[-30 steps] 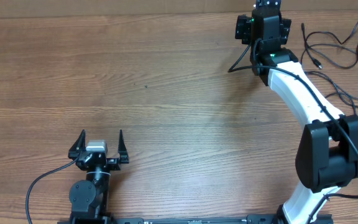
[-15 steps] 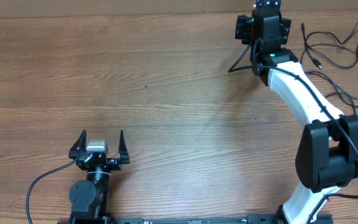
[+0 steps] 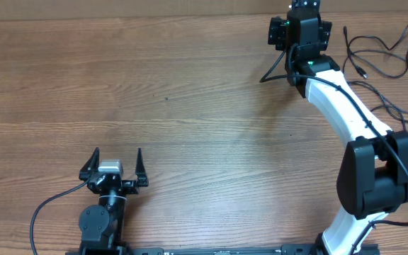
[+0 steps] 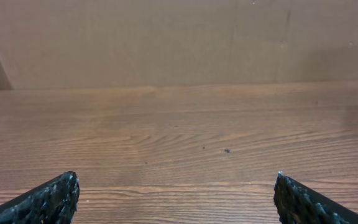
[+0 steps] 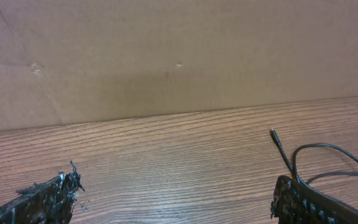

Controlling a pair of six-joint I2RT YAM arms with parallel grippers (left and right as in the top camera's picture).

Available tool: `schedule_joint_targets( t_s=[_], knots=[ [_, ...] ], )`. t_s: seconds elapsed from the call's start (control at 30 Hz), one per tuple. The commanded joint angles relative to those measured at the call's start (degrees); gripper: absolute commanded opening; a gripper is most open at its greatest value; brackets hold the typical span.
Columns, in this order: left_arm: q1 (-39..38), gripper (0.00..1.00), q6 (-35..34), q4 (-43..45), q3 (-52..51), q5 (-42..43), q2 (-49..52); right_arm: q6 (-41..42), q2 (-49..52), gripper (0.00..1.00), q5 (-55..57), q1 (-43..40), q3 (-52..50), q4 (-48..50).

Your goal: Untangle cables

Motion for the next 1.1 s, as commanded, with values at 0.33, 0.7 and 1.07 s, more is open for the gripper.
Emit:
schedule_joint_targets(
  t_s=[0.33,0.7,1.07],
  knots=[
    [0.7,1.0,-0.6,-0.2,-0.2,1.1,-0.7,0.0,-1.7,1.0,0.0,-0.1,0.7,0.2],
    [0.7,1.0,-3.4,0.0,-0.2,1.1,-0.7,0.0,-1.7,1.0,0.0,-0.2,0.7,0.2],
    [0.7,1.0,-3.4,0.0,-0.2,1.1,-0.7,0.0,-1.7,1.0,0.0,-0.2,0.7,0.2]
  ],
)
